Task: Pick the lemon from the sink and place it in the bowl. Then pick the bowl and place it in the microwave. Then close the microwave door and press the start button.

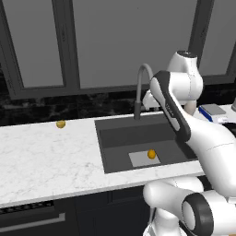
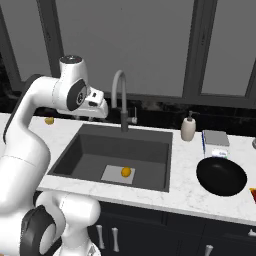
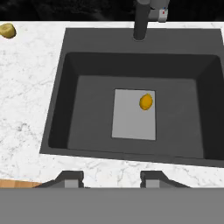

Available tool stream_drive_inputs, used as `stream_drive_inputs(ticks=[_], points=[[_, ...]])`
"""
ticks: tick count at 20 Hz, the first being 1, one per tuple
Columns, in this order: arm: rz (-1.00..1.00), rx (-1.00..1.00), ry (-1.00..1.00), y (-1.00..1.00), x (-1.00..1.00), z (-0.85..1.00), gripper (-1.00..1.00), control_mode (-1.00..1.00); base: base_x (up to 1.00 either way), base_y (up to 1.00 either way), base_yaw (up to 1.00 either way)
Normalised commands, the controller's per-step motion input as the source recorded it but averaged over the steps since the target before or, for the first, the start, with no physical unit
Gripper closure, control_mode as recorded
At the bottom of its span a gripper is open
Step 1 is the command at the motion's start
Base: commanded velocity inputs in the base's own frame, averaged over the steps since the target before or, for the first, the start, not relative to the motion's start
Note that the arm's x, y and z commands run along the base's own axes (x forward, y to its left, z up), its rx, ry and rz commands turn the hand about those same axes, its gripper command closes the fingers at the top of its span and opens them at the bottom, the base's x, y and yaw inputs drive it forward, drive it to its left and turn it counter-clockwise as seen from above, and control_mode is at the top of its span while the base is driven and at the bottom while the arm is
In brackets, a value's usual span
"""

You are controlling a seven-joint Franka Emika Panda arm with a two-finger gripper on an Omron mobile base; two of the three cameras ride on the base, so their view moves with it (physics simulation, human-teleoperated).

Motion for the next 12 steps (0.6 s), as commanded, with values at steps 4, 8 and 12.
stream_drive_inputs(ticks=[4, 8, 12], points=[[0.00, 0.00, 0.00, 0.00, -0.40, 0.00, -1.00, -1.00, 0.00, 0.00, 0.00], [0.00, 0.00, 0.07, -0.14, -0.61, -0.21, -1.00, -1.00, 0.00, 0.00, 0.00], [0.00, 0.00, 0.05, -0.36, -0.05, -0.48, -1.00, -1.00, 0.00, 0.00, 0.00]])
